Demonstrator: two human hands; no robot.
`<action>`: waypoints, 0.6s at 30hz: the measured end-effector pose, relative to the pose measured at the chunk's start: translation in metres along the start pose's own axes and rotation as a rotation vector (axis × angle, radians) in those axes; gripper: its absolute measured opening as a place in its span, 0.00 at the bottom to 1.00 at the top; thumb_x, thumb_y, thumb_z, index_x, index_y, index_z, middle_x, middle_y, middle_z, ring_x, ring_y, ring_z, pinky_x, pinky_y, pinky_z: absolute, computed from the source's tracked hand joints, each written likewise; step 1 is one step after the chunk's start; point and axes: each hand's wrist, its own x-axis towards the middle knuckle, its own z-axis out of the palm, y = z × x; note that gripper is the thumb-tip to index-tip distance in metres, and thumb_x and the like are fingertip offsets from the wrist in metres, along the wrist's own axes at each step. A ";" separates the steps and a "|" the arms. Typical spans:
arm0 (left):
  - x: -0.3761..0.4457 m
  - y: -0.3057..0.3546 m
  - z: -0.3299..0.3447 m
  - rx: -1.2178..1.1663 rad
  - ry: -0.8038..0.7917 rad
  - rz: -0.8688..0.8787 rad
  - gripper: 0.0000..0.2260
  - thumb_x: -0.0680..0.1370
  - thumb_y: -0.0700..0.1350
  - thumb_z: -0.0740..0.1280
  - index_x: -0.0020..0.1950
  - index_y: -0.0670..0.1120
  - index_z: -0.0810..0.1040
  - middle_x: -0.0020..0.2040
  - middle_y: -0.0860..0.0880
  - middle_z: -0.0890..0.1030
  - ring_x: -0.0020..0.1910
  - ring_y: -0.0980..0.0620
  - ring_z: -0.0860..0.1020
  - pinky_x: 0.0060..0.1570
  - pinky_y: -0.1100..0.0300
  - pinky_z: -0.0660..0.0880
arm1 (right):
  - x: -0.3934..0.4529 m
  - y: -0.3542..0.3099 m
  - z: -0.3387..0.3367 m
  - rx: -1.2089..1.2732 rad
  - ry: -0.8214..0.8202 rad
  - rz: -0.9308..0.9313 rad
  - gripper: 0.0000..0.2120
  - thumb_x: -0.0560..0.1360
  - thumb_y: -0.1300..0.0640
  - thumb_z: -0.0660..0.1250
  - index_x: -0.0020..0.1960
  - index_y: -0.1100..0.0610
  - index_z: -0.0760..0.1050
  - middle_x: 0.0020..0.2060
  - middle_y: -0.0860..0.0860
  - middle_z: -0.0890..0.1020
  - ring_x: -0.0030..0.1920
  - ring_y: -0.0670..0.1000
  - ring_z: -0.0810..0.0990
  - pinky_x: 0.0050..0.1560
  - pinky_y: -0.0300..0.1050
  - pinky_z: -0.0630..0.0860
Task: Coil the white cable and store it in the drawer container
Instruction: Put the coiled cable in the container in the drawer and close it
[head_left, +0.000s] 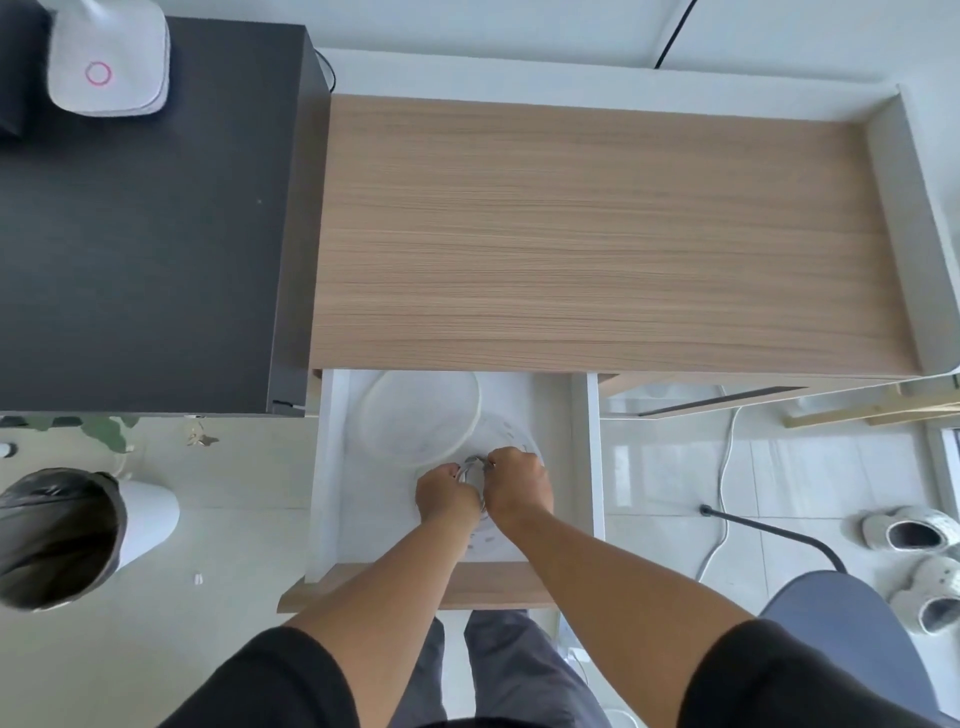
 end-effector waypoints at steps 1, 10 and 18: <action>-0.001 0.001 0.000 0.021 0.010 0.023 0.15 0.74 0.30 0.61 0.30 0.45 0.71 0.30 0.48 0.72 0.31 0.49 0.68 0.26 0.59 0.62 | -0.001 -0.001 -0.001 -0.001 -0.007 0.006 0.10 0.77 0.67 0.62 0.44 0.57 0.80 0.39 0.54 0.79 0.40 0.58 0.78 0.35 0.45 0.72; -0.037 0.003 -0.020 -0.097 0.040 0.059 0.07 0.76 0.33 0.60 0.44 0.34 0.78 0.45 0.35 0.80 0.62 0.38 0.73 0.45 0.43 0.77 | -0.014 0.003 -0.016 0.088 -0.012 -0.054 0.19 0.81 0.54 0.65 0.33 0.54 0.64 0.34 0.53 0.75 0.38 0.59 0.74 0.33 0.45 0.68; -0.038 -0.020 -0.092 -0.276 0.210 0.132 0.08 0.77 0.43 0.61 0.43 0.51 0.78 0.42 0.55 0.79 0.42 0.50 0.77 0.40 0.60 0.70 | -0.018 -0.003 -0.065 0.494 0.203 -0.093 0.16 0.78 0.59 0.59 0.61 0.56 0.81 0.46 0.54 0.86 0.44 0.61 0.86 0.46 0.59 0.84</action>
